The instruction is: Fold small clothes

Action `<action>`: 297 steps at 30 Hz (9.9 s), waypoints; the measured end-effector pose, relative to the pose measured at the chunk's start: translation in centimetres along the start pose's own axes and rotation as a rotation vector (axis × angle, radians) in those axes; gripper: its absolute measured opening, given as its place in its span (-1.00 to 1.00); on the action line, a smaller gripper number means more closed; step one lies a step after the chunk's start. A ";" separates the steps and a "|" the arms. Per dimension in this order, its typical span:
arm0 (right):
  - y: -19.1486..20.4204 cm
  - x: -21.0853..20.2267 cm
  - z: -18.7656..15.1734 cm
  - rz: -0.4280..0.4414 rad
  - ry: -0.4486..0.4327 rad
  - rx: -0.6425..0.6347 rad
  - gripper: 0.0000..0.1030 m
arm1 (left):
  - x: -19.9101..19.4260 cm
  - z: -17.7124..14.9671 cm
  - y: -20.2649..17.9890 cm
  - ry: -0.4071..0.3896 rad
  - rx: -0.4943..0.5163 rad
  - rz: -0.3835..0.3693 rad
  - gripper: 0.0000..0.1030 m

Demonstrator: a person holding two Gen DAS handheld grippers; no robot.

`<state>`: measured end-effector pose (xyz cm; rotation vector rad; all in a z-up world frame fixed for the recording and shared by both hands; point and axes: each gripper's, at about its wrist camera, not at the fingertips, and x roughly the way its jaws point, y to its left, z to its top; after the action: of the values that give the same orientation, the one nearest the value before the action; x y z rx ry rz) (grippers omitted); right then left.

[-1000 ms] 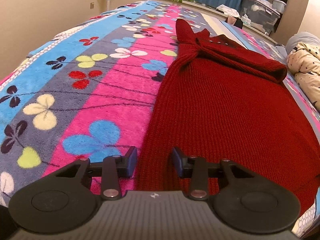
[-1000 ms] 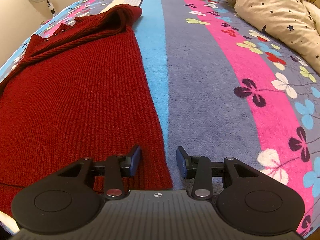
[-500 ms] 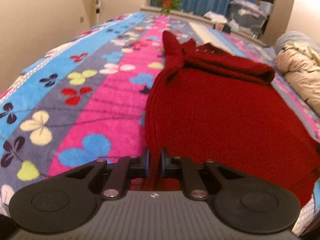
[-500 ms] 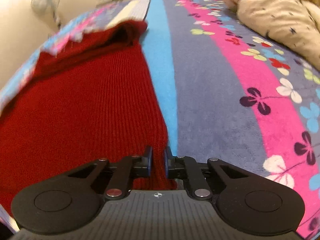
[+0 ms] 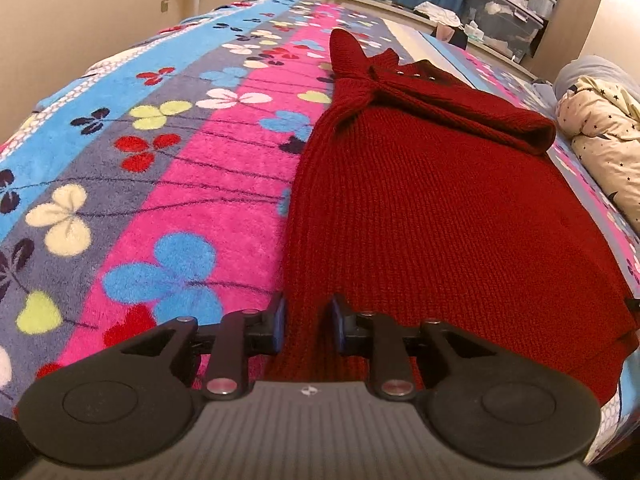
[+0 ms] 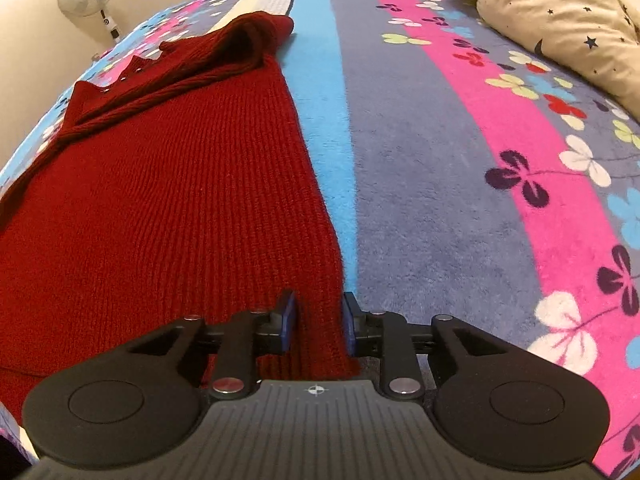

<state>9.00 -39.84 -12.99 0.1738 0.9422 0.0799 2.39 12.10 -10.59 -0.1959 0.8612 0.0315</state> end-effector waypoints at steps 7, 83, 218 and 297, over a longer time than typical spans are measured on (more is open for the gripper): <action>-1.4 -2.3 0.7 0.072 -0.148 0.105 -0.84 | -3.6 0.3 -0.9 -0.206 0.039 -0.087 -0.77; 1.5 -4.5 -8.6 0.067 0.222 0.167 0.06 | -2.3 12.5 0.7 -0.028 0.043 -0.478 -0.81; 4.0 0.5 9.6 0.108 -0.241 0.082 -0.33 | 12.0 17.3 3.0 0.157 -0.129 -0.108 -0.18; 3.0 -7.5 3.8 -0.157 -0.334 0.095 0.11 | 3.6 6.2 -2.2 0.217 -0.193 -0.194 0.78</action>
<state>7.75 -38.35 -4.26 0.1932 0.6238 -0.1354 9.62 10.86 -8.99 -0.4700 1.0524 -0.0898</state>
